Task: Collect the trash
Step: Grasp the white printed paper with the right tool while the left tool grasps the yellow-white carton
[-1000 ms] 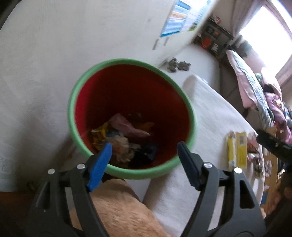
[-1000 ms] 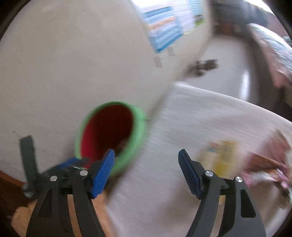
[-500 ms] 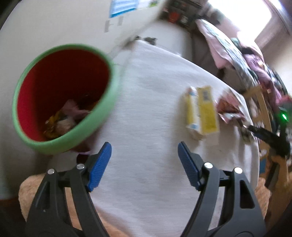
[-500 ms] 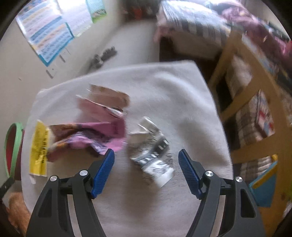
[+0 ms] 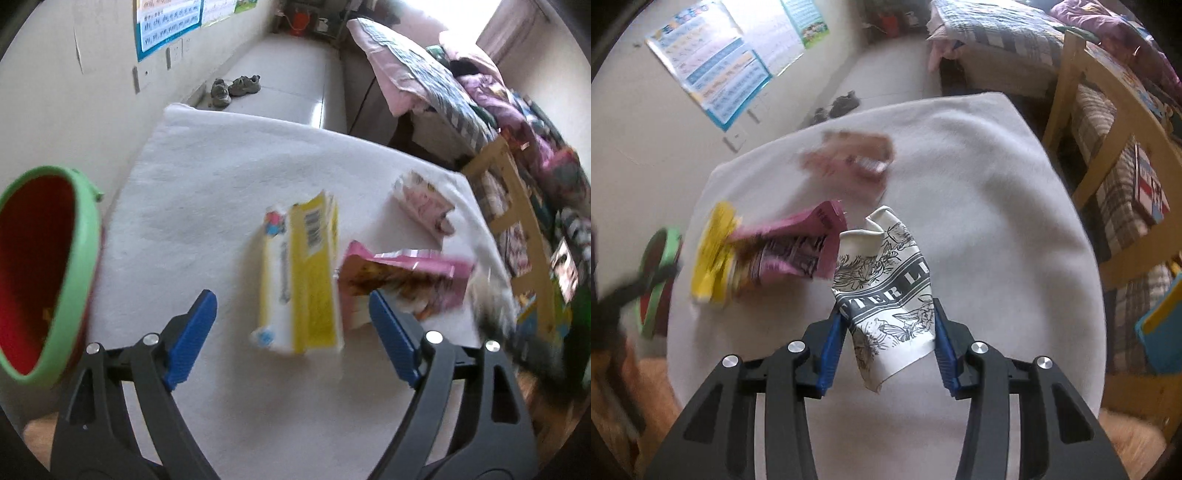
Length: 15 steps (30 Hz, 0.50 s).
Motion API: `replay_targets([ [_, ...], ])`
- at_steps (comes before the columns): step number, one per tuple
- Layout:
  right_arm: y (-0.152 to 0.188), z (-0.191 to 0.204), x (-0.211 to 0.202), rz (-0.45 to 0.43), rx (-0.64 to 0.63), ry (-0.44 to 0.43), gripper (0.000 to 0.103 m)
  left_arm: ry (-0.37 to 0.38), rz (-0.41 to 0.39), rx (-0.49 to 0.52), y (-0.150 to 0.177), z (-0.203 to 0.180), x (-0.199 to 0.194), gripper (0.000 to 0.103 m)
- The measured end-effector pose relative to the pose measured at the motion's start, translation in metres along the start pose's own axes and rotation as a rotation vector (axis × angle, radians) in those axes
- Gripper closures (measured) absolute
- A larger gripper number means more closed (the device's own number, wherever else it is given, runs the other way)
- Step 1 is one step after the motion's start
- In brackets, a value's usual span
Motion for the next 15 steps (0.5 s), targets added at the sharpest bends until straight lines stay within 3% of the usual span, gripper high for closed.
replay_targets([
  [5, 0.018, 0.005, -0.007, 0.016, 0.011, -0.014, 0.06, -0.037, 0.079, -0.024, -0.003, -0.005, 0.033, 0.022],
  [8, 0.016, 0.01, -0.012, 0.005, -0.007, -0.007, 0.06, -0.059, 0.103, -0.005, 0.001, -0.005, 0.043, 0.05],
  [15, 0.007, 0.026, -0.022, -0.027, -0.078, 0.017, 0.06, -0.044, 0.085, 0.004, 0.012, 0.01, 0.02, 0.058],
])
Point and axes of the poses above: each gripper's, at about its wrist camera, not at the fingertips, and x roughly the way its jaws point, z to its left, y to its underside, the point moved 4 cm from there along x, roughly the way its jaws point, and after that the axes turned 5 degrees about -z, right-handed, at the moved point
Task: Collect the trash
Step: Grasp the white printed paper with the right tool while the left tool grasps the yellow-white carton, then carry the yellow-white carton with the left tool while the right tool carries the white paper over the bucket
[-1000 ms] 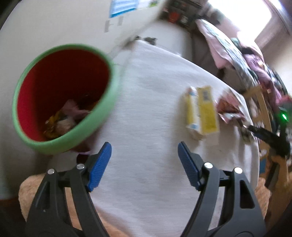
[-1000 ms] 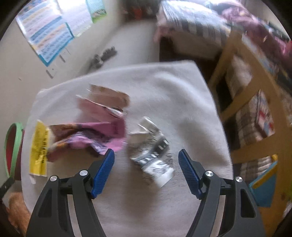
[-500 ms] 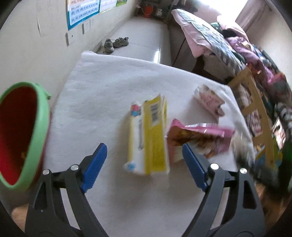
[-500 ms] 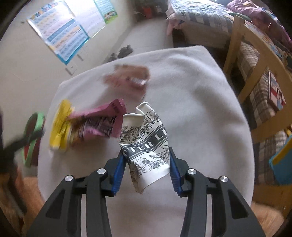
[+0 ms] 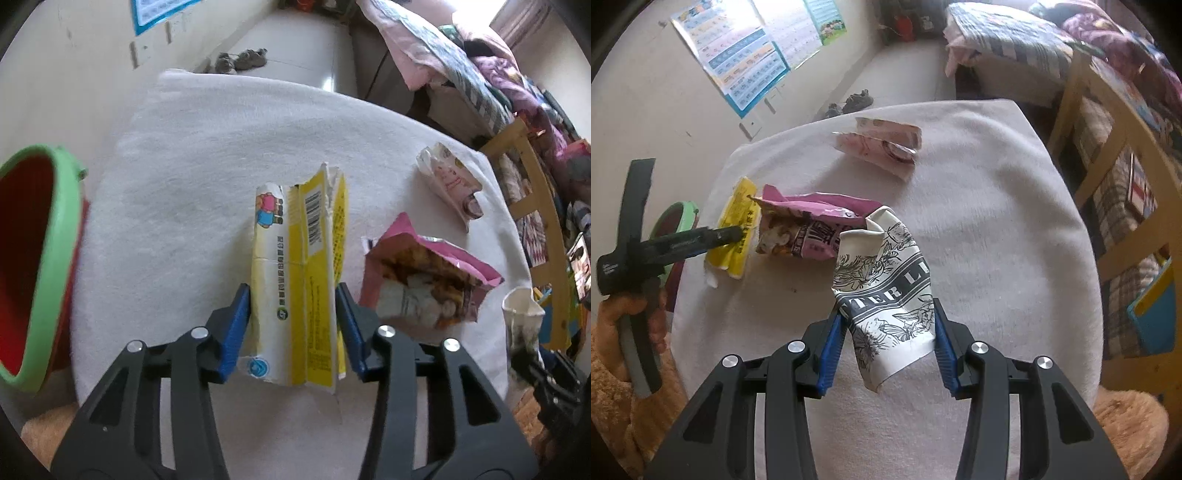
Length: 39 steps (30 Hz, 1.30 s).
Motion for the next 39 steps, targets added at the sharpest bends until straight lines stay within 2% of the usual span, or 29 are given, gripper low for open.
replay_targets([
  [6, -0.005, 0.014, -0.005, -0.014, -0.049, -0.008, 0.06, -0.001, -0.043, 0.005, 0.018, 0.023, -0.037, 0.058],
  [12, -0.008, 0.03, -0.011, -0.032, -0.095, -0.013, 0.06, -0.005, -0.056, -0.038, 0.042, 0.041, -0.057, 0.058],
  [20, -0.009, 0.039, -0.013, -0.035, -0.12, -0.023, 0.06, -0.024, -0.003, -0.045, 0.071, 0.051, -0.052, 0.057],
  [39, 0.003, 0.059, -0.008, -0.002, -0.149, -0.044, 0.06, -0.007, 0.034, -0.062, 0.082, 0.057, -0.044, 0.051],
])
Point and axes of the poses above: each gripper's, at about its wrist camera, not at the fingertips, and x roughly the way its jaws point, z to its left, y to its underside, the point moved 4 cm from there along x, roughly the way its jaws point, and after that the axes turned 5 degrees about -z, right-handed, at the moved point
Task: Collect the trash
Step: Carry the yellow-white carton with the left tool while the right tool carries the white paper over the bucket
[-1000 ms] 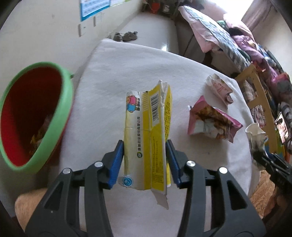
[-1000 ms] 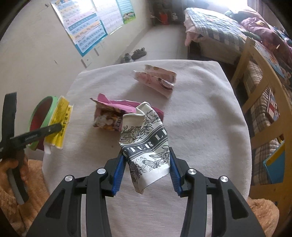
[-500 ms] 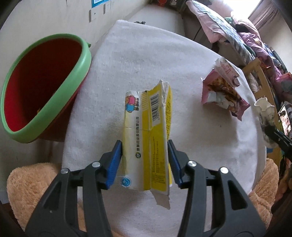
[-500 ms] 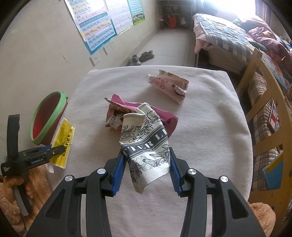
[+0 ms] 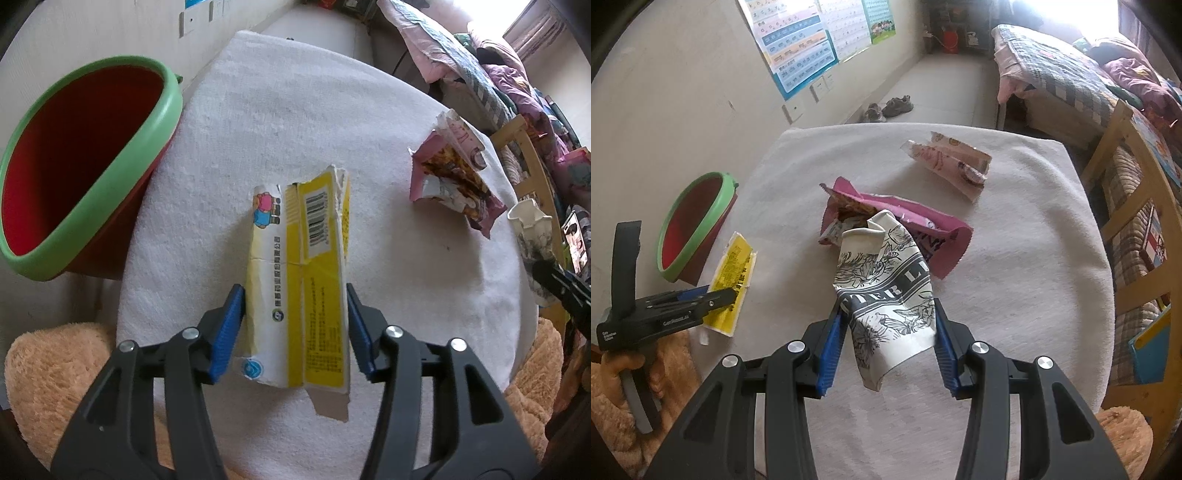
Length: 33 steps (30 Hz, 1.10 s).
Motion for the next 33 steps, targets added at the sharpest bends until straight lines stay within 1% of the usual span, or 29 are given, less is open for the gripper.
replay_targets([
  [3, 0.001, 0.002, 0.001, 0.005, -0.002, -0.003, 0.06, 0.005, -0.004, -0.017, 0.001, 0.002, -0.001, 0.044],
  [6, 0.002, 0.002, 0.002, 0.01, -0.002, -0.007, 0.06, 0.015, -0.02, -0.029, -0.002, 0.002, -0.004, 0.04],
  [10, 0.003, 0.003, 0.004, 0.016, -0.001, -0.011, 0.06, 0.023, -0.031, -0.035, -0.004, 0.001, -0.005, 0.031],
  [18, 0.006, 0.005, 0.007, 0.028, 0.006, -0.023, 0.06, 0.034, -0.005, -0.047, -0.004, 0.0, 0.005, 0.03],
  [20, 0.007, 0.007, 0.008, 0.031, 0.002, -0.026, 0.06, 0.033, 0.009, -0.044, -0.005, 0.0, 0.011, 0.031],
  [22, 0.008, 0.009, 0.009, 0.035, -0.003, -0.03, 0.06, 0.024, 0.022, -0.026, -0.005, -0.002, 0.015, 0.044],
  [23, 0.008, 0.009, 0.009, 0.036, -0.004, -0.031, 0.06, 0.011, 0.02, -0.015, -0.004, -0.002, 0.015, 0.046],
  [24, 0.008, 0.01, 0.009, 0.037, -0.005, -0.032, 0.06, 0.007, 0.015, -0.007, -0.004, -0.003, 0.015, 0.052],
  [28, 0.01, 0.014, 0.011, 0.044, -0.012, -0.037, 0.059, 0.029, 0.004, -0.03, -0.001, 0.003, 0.012, 0.056],
  [33, 0.011, 0.016, 0.012, 0.045, -0.015, -0.039, 0.059, 0.013, -0.013, -0.034, 0.0, 0.007, 0.005, 0.056],
])
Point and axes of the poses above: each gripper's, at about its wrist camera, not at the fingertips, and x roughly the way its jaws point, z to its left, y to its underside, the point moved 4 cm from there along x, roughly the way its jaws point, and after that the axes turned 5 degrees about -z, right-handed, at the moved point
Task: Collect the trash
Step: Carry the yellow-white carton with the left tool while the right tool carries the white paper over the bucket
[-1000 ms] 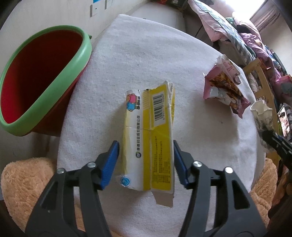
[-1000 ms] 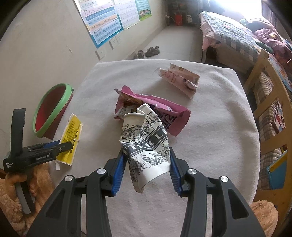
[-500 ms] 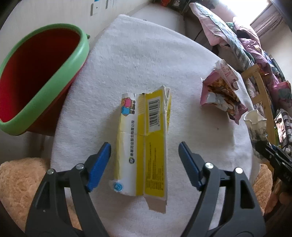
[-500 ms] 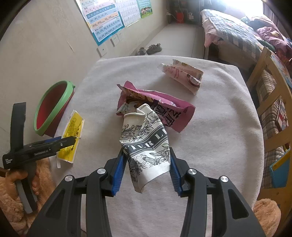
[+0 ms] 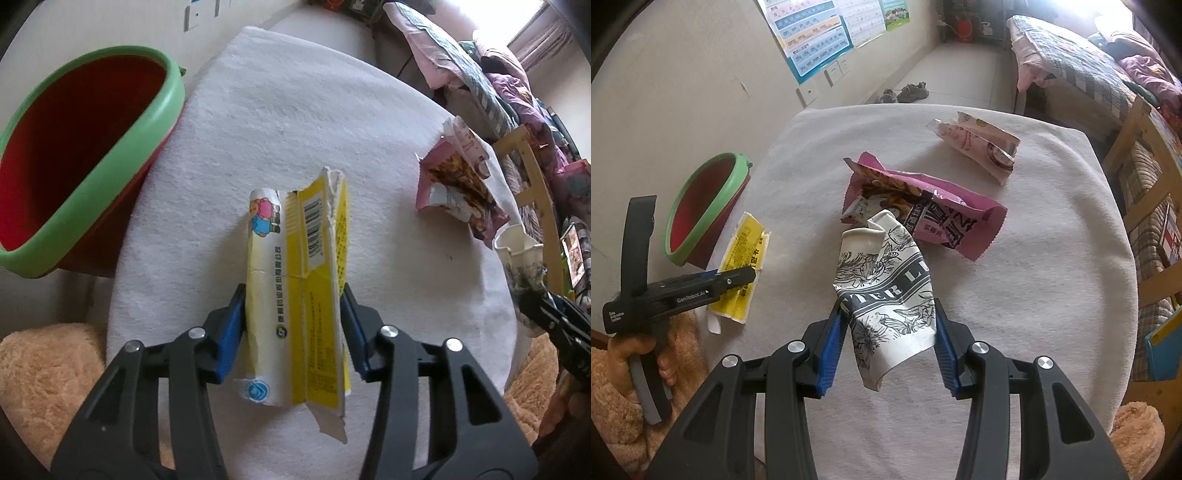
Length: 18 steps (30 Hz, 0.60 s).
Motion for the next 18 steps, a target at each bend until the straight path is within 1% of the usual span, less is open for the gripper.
replay_targets([
  [6, 0.001, 0.002, 0.0, 0.004, -0.002, 0.0, 0.059, -0.005, -0.05, -0.002, -0.011, 0.001, -0.016, 0.056],
  [13, 0.001, 0.009, 0.003, 0.013, -0.024, -0.01, 0.059, -0.017, -0.127, 0.001, -0.025, 0.005, -0.041, 0.056],
  [18, 0.002, 0.021, 0.007, 0.023, -0.052, -0.021, 0.059, -0.026, -0.152, -0.018, -0.028, 0.014, -0.052, 0.056],
])
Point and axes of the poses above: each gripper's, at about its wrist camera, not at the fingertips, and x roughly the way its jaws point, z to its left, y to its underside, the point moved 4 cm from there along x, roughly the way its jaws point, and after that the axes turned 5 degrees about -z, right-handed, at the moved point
